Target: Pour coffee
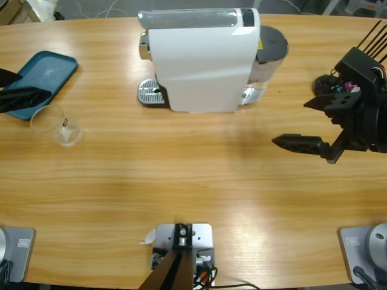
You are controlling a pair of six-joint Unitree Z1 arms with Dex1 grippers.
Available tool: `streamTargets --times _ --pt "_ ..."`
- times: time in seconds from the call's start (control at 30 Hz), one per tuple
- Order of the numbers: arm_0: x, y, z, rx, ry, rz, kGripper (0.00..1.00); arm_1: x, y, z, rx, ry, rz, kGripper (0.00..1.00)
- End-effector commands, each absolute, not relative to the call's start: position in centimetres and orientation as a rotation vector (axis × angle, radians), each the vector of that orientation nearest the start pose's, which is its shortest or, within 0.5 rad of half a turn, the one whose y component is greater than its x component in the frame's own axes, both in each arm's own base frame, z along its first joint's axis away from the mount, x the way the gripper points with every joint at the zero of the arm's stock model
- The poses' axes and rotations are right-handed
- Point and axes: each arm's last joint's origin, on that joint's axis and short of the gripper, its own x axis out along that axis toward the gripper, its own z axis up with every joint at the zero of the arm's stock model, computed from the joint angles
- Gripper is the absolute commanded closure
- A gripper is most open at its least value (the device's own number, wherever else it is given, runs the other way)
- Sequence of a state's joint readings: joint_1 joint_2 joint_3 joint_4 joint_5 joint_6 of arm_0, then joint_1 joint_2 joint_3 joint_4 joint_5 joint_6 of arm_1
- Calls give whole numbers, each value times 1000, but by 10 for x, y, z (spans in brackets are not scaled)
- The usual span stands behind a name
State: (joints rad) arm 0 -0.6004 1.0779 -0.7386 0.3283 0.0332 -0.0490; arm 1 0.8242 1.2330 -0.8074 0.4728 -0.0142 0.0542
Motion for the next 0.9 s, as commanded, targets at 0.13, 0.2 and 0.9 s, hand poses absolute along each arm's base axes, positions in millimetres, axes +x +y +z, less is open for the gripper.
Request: streamTargets --times 0.13,0.2,0.9 --pt "133 -91 298 164 726 -536 124 116 125 289 -295 852 732 36" --pt "134 -92 296 165 729 -538 124 117 127 287 -295 866 742 35" --pt "226 -95 292 -625 848 -823 146 124 136 281 -314 908 755 82"
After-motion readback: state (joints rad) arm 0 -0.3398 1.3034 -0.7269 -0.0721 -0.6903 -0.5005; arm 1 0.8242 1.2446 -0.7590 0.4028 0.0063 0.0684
